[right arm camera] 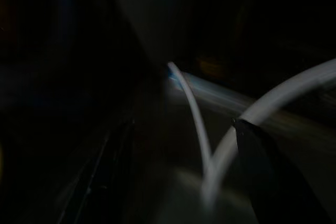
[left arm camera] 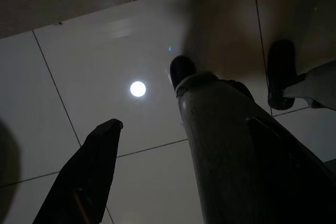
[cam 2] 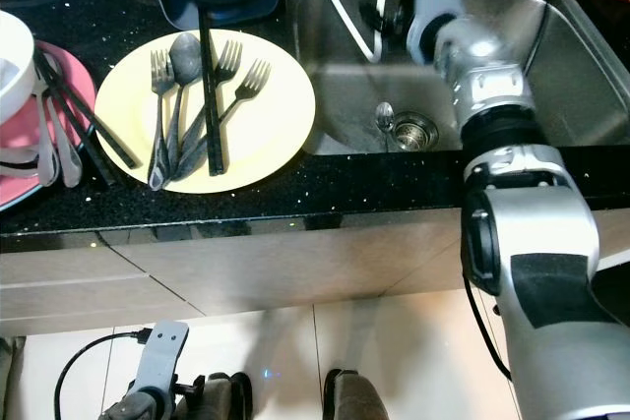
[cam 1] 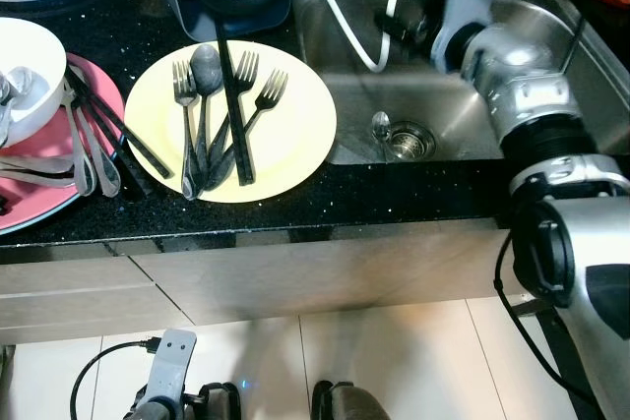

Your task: Kitchen organization

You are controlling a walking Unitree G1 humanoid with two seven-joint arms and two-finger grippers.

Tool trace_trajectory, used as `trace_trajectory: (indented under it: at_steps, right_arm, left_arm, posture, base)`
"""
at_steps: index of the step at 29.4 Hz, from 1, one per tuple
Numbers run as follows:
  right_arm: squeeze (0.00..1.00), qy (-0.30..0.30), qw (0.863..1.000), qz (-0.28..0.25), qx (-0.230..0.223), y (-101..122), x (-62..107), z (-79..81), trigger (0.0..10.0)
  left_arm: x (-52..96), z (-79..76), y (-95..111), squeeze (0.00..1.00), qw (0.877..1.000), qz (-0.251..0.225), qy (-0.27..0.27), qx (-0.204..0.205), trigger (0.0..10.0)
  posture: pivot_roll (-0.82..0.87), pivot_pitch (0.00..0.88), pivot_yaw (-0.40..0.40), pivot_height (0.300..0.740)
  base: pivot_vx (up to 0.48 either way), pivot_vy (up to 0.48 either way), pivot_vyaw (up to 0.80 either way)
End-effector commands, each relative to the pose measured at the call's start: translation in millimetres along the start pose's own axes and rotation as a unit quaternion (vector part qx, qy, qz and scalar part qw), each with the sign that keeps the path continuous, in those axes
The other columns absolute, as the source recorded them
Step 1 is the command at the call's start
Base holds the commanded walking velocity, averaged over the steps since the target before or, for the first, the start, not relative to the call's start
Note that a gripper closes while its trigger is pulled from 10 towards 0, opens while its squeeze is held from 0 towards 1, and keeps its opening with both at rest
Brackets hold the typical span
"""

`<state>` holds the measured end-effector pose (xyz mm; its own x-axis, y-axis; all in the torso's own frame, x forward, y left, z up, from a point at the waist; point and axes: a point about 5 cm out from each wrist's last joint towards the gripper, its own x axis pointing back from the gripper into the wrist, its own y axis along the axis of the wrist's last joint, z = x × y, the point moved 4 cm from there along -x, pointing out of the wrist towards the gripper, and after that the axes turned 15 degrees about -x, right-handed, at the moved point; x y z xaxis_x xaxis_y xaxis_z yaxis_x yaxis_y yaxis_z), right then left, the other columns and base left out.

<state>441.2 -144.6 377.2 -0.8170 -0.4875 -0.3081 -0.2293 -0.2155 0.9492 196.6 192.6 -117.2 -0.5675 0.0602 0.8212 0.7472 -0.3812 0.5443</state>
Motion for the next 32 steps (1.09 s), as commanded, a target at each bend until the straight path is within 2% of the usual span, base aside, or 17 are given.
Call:
trace_trajectory:
  at_steps: [1,4,9,10,11,12,13,14,15,16,17,18,20,22,24,26,32]
  right_arm:
    - [0.00,0.034,0.998,-0.019,-0.052,1,5.4,4.4,10.0]
    - [0.00,0.088,0.990,-0.037,-0.104,1,8.5,25.0,10.0]
    - [0.00,0.117,0.984,-0.050,-0.128,-1,10.3,42.2,10.0]
    - [0.00,0.154,0.974,-0.065,-0.153,-1,15.4,58.7,10.0]
    - [0.00,0.154,0.974,-0.065,-0.153,-1,15.4,58.7,10.0]
    - [0.00,0.194,0.961,-0.078,-0.180,-3,23.0,74.5,10.0]
    - [0.00,0.194,0.961,-0.078,-0.180,-3,23.0,74.5,10.0]
    - [0.00,0.226,0.950,-0.088,-0.196,-6,31.6,87.4,10.0]
    - [0.00,0.226,0.950,-0.088,-0.196,-6,31.6,87.4,10.0]
    - [0.00,0.244,0.939,-0.100,-0.219,-10,39.6,95.8,10.0]
    - [0.00,0.244,0.939,-0.100,-0.219,-10,39.6,95.8,10.0]
    - [0.00,0.246,0.929,-0.113,-0.251,-15,47.5,100.7,10.0]
    - [0.00,0.246,0.929,-0.113,-0.251,-15,47.5,100.7,10.0]
    - [0.00,0.232,0.918,-0.122,-0.297,-30,60.0,107.4,10.0]
    - [0.00,0.216,0.918,-0.103,-0.318,-50,64.5,117.0,10.0]
    - [0.00,0.213,0.918,-0.085,-0.322,-60,66.3,126.3,10.0]
    - [0.00,0.222,0.917,-0.065,-0.326,-65,69.7,139.6,10.0]
  left_arm:
    - [16.2,-43.9,-72,0.00,0.988,0.133,-0.068,0.028,10.0]
    - [15.2,-39.3,-70,0.00,0.989,0.133,-0.062,0.029,10.0]
    - [14.6,-36.8,-69,0.00,0.989,0.132,-0.059,0.029,10.0]
    - [14.1,-35.3,-67,0.00,0.989,0.131,-0.057,0.030,10.0]
    - [14.1,-35.3,-67,0.00,0.989,0.131,-0.057,0.030,10.0]
    - [13.7,-34.0,-66,0.00,0.990,0.129,-0.056,0.030,10.0]
    - [13.7,-34.0,-66,0.00,0.990,0.129,-0.056,0.030,10.0]
    - [13.0,-32.7,-64,0.00,0.990,0.126,-0.054,0.030,10.0]
    - [13.0,-32.7,-64,0.00,0.990,0.126,-0.054,0.030,10.0]
    - [12.4,-31.6,-63,0.00,0.991,0.123,-0.052,0.029,10.0]
    - [12.4,-31.6,-63,0.00,0.991,0.123,-0.052,0.029,10.0]
    - [12.0,-30.7,-61,0.00,0.991,0.121,-0.051,0.029,10.0]
    - [12.0,-30.7,-61,0.00,0.991,0.121,-0.051,0.029,10.0]
    - [11.3,-29.2,-59,0.00,0.991,0.118,-0.049,0.028,10.0]
    - [10.7,-27.6,-57,0.00,0.992,0.116,-0.046,0.028,10.0]
    - [10.3,-26.5,-56,0.00,0.992,0.113,-0.044,0.025,10.0]
    - [9.1,-22.7,-52,0.00,0.994,0.104,-0.031,0.020,10.0]
  posture:
    - [0.06,0.180,-0.088,0.740]
    - [0.06,0.166,-0.081,0.740]
    - [0.06,0.152,-0.077,0.740]
    - [0.06,0.145,-0.073,0.740]
    - [0.06,0.145,-0.073,0.740]
    - [0.06,0.140,-0.072,0.740]
    - [0.06,0.140,-0.072,0.740]
    - [0.06,0.132,-0.068,0.740]
    - [0.06,0.132,-0.068,0.740]
    - [0.06,0.126,-0.068,0.740]
    - [0.06,0.126,-0.068,0.740]
    - [0.06,0.121,-0.064,0.740]
    - [0.06,0.121,-0.064,0.740]
    - [0.06,0.112,-0.058,0.740]
    - [0.05,0.108,-0.050,0.740]
    - [0.05,0.106,-0.048,0.740]
    - [0.06,0.105,-0.052,0.740]
  base:
    - [0.000,0.000,0.00]
    - [0.000,0.000,0.00]
    - [0.000,0.000,0.00]
    - [0.000,0.000,0.00]
    - [0.000,0.000,0.00]
    - [0.000,0.000,0.00]
    - [0.000,0.000,0.00]
    - [0.000,0.000,0.00]
    - [0.000,0.000,0.00]
    - [0.000,0.000,0.00]
    - [0.000,0.000,0.00]
    - [0.000,0.000,0.00]
    - [0.000,0.000,0.00]
    - [0.000,0.000,0.00]
    - [0.000,0.000,0.00]
    - [0.000,0.000,0.00]
    - [0.000,0.000,0.00]
